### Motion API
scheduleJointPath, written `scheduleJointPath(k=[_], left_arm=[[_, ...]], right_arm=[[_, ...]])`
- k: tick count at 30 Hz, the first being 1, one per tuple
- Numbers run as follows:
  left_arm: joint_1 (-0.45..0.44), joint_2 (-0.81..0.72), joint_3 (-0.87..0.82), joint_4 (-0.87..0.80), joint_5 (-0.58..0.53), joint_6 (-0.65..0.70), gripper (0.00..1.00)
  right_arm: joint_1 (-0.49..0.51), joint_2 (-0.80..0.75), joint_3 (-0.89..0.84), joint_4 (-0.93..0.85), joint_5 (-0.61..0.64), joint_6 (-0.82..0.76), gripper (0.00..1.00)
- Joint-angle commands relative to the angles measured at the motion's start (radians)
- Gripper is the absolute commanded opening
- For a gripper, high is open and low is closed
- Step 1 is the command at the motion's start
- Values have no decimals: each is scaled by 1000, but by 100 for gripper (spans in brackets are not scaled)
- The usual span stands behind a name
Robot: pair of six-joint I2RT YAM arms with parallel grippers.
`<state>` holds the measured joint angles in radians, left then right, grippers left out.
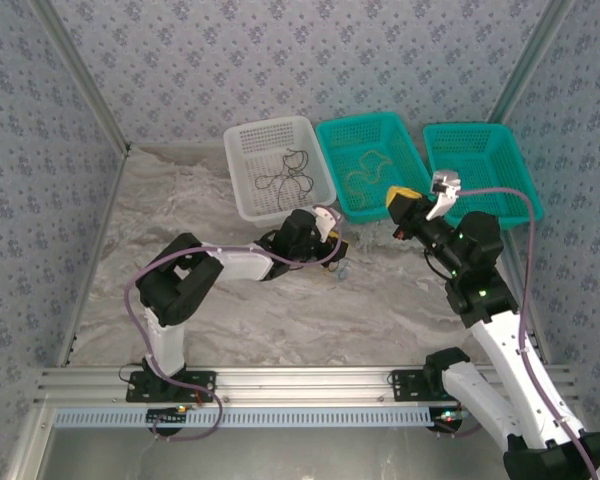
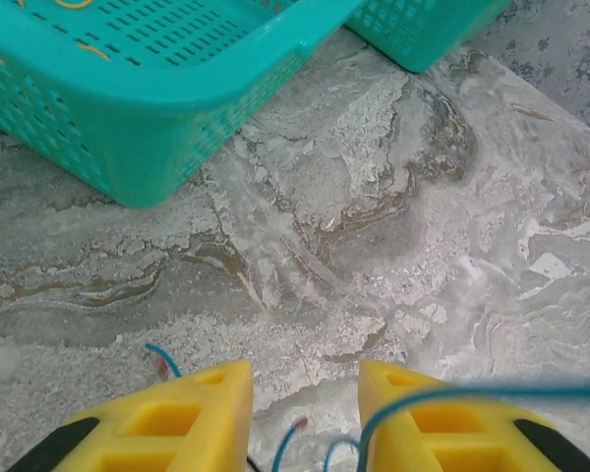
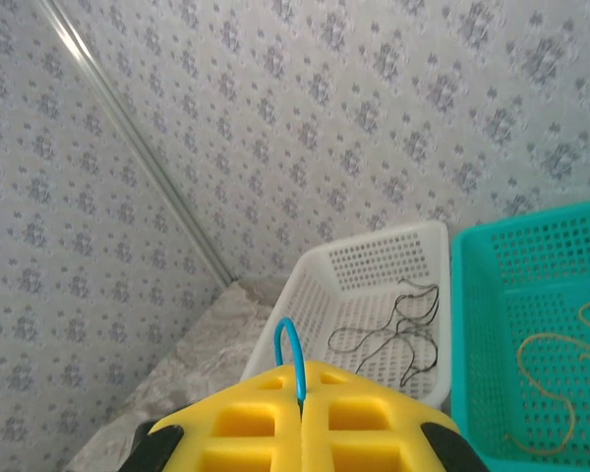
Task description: Untangle the cables
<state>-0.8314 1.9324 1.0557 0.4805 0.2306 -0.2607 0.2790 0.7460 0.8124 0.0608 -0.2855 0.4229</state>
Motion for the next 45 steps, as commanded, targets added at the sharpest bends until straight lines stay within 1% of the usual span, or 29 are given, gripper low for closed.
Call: scheduleJointPath(k=[1,4,6,12,20,27,30,32,35,37,39,45], left_arm=[[0,28,-25,61,4,-67,34],[0,35,-43,77,10,-100,35],[0,39,-56,85,10,-115,36],[-4,58,-62,79,19,-133,38],[-9,96,-24,45,47,-139,40],[-10,118,-10,30,53,-144,42],[-9,110,-9,26,49,-149,45],[-6,82,-18,31,46,-145,50],[-4,18,-42,59,43,-130,64],[-2,-25,-61,86,46,-113,84],[-1,-55,-79,114,45,-102,99],[5,-98,-82,157,42,-78,100]], right_arm=[[-8,-12,39,110,69,13,0],[-13,-10,62,149,139,4,0],[-19,-7,84,171,160,-11,0],[-26,18,148,178,142,-22,0],[-26,36,188,206,156,-27,0],[-27,55,232,223,187,-46,0],[-27,61,251,214,204,-62,0],[-27,68,260,183,207,-72,0],[-27,86,266,128,188,-77,0],[-27,102,268,91,166,-73,0],[-27,118,277,58,142,-70,0],[-27,156,286,19,78,-40,0]])
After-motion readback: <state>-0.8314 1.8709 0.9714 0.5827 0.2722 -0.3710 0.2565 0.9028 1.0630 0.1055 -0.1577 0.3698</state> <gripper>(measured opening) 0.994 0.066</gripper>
